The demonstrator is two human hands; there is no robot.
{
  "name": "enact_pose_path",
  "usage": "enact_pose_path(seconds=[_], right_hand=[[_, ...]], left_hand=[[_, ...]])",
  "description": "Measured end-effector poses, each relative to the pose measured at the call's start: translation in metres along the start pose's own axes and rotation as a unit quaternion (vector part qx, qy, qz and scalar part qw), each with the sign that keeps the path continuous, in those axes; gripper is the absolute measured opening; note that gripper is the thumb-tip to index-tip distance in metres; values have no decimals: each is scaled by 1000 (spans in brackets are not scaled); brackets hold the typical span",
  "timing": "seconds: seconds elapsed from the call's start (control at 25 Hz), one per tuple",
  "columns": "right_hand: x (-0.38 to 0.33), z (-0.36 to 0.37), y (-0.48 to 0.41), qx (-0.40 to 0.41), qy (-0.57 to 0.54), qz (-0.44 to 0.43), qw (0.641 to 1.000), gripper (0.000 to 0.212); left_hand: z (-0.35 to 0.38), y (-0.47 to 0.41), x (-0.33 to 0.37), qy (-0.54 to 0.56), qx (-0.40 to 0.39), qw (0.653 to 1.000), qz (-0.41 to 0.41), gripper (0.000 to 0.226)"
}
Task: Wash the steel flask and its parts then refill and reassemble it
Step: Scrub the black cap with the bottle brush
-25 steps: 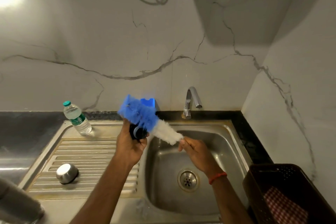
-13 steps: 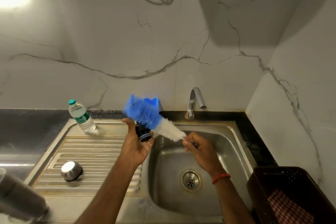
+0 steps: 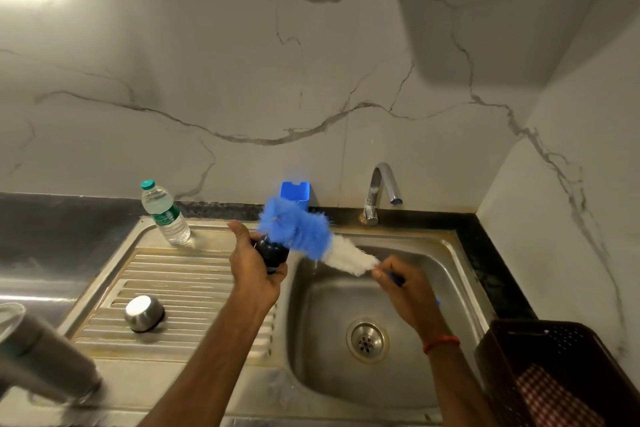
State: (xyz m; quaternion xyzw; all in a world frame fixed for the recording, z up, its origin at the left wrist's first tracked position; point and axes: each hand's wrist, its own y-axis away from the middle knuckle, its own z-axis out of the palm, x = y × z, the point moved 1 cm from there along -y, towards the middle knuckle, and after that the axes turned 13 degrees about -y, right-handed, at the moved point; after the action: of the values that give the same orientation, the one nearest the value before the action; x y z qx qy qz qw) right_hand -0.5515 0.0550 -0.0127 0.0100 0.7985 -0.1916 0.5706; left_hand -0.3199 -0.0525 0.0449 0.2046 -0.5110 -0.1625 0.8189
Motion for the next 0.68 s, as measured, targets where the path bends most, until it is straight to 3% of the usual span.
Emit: enact_pose_path(seconds=[0.24,0.44,0.68], right_hand=[[-16,16,-11,-22,-15,17,999,19],[-28,13,-7,-41,-7,4,999,21],[-13,2,4,-31,-6,15,999,24]], left_hand=[[9,14,5,17,-79,995,56,26],[-1,13,1,7,-152,985,76,28],[-11,10,6,10,-143,987,69,22]])
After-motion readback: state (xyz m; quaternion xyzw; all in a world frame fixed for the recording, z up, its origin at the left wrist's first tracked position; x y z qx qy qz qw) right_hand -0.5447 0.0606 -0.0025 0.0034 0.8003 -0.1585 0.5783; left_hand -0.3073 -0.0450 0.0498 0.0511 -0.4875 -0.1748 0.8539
